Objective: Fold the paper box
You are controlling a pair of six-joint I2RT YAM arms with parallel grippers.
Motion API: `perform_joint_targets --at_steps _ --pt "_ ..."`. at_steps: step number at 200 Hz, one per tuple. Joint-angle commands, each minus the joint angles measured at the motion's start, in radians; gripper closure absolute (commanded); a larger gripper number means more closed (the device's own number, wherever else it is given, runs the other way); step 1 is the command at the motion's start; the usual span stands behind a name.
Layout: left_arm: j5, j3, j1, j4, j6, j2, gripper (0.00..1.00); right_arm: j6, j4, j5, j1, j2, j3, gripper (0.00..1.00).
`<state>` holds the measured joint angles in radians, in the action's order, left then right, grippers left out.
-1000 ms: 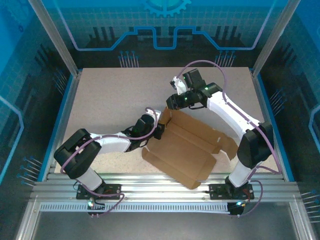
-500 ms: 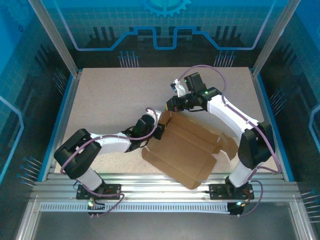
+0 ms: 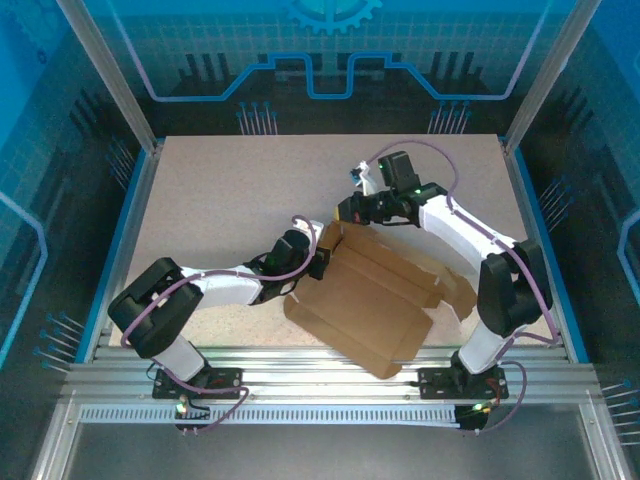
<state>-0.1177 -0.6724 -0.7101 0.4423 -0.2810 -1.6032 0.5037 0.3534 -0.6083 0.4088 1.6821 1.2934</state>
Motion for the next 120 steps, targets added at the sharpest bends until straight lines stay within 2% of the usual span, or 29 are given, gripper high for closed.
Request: perform_joint_targets --at_steps 1,47,120 --pt "0.036 0.033 -0.02 -0.183 0.005 -0.047 0.92 0.057 -0.06 -0.033 -0.01 0.002 -0.036 1.0" --pt "0.036 0.03 -0.021 -0.185 0.008 -0.046 0.92 -0.021 -0.044 0.077 0.005 -0.006 -0.055 0.98" --pt "0.037 0.021 -0.021 -0.206 0.017 -0.042 0.92 -0.169 -0.182 0.143 0.021 -0.076 -0.107 0.91"
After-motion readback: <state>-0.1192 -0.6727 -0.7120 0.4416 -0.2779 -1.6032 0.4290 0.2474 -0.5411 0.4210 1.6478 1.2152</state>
